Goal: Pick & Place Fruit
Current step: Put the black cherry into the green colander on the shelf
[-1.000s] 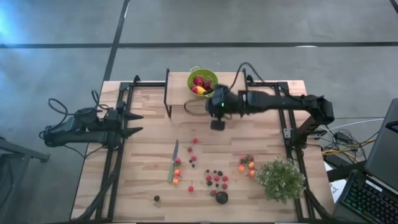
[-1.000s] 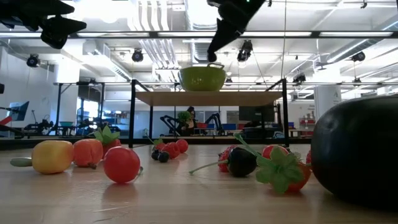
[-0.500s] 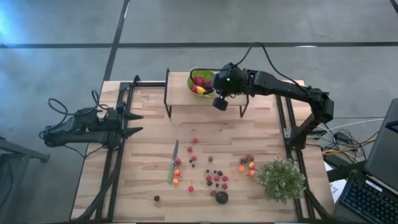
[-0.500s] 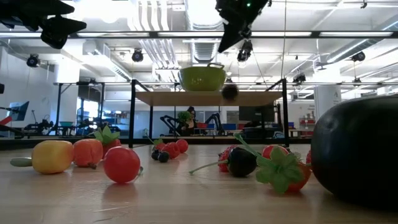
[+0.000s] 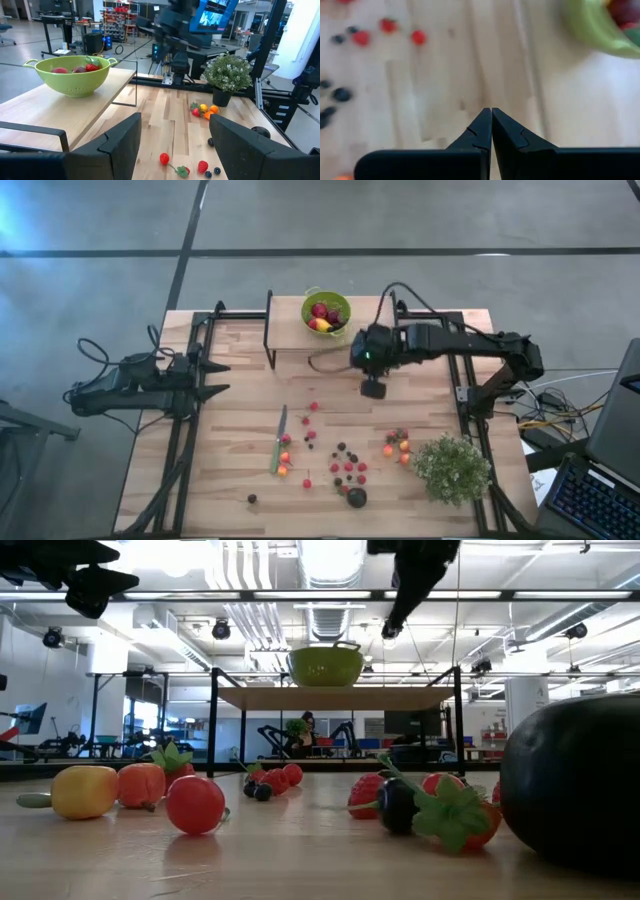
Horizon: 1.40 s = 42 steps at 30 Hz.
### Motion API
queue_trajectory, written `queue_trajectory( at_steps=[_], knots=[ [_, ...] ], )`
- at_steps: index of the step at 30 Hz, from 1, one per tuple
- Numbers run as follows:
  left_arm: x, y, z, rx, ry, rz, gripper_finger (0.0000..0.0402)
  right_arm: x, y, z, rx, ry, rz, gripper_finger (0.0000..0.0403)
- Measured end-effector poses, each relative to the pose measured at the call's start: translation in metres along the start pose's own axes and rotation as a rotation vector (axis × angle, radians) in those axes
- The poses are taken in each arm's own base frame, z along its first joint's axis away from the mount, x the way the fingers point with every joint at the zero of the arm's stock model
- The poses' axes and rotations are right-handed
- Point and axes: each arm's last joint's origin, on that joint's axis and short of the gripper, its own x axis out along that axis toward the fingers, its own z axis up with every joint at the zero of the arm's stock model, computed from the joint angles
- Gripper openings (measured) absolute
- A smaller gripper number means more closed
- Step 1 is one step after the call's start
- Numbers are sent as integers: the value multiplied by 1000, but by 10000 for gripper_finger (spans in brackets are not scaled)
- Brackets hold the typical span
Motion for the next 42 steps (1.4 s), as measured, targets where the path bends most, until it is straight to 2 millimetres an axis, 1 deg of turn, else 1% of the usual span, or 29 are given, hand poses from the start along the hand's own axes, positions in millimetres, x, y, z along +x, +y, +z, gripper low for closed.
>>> queue_trajectory(
  at_steps=[6, 10, 13, 15, 19, 23, 29, 34, 39, 42],
  knots=[
    [0, 0, 0, 0, 0, 0, 241, 0, 58, -12, -92, -21, 84, 8],
    [0, 0, 0, 0, 0, 0, 241, 2, 95, -18, -198, -71, 137, 8],
    [0, 0, 0, 0, 0, 0, 241, 2, 119, -22, -261, -107, 173, 8],
    [0, 0, 0, 0, 0, 0, 241, 2, 129, -22, -276, -145, 193, 8],
    [0, 0, 0, 0, 0, 0, 241, 8, 144, -22, -314, -162, 209, 11],
    [0, 0, 0, 0, 0, 0, 241, 19, 154, -21, -339, -147, 213, 27],
    [0, 0, 0, 0, 0, 0, 241, 38, 161, -20, -348, -106, 201, 76],
    [0, 0, 0, 0, 0, 0, 241, 54, 169, -20, -286, -62, 226, 121],
    [0, 0, 0, 0, 0, 0, 241, 77, 178, -22, -242, -3, 228, 155],
    [0, 0, 0, 0, 0, 0, 241, 94, 182, -25, -247, 44, 214, 170]
  ],
)
